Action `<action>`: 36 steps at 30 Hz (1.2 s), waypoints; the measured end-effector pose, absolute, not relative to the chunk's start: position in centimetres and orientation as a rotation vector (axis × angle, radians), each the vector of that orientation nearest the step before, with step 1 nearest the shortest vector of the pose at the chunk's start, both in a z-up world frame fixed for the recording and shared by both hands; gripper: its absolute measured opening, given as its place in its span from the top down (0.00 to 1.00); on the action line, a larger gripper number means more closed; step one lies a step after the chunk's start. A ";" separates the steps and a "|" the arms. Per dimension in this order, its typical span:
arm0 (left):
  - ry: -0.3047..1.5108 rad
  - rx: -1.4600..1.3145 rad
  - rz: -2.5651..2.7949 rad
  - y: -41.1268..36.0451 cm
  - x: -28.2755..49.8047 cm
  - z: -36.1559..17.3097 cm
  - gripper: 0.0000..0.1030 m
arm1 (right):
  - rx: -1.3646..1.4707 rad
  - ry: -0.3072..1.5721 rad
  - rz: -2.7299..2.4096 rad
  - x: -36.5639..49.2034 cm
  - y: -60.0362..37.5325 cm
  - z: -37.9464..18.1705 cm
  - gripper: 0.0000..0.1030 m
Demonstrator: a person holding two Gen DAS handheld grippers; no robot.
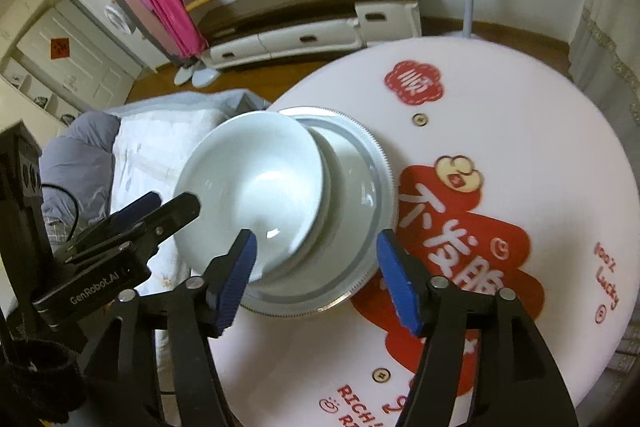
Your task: Organize plates and bowls
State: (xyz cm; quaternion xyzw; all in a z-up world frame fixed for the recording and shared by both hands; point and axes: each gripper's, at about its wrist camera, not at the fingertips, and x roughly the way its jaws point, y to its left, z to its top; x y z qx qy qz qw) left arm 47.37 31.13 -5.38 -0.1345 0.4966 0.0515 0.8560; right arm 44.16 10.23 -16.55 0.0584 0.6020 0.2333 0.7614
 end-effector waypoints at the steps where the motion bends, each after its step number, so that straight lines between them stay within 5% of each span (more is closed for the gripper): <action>1: 1.019 -0.269 0.111 30.6 46.5 -4.8 0.24 | 0.129 1.296 0.504 43.7 9.8 -16.1 0.32; 13: 0.723 -0.154 0.025 22.4 33.1 -0.2 0.04 | 0.052 1.003 0.400 33.2 3.7 -10.4 0.05; 36: 0.399 -0.035 -0.047 13.5 12.6 -0.7 0.01 | 0.058 0.577 0.125 12.7 -4.3 -4.6 0.00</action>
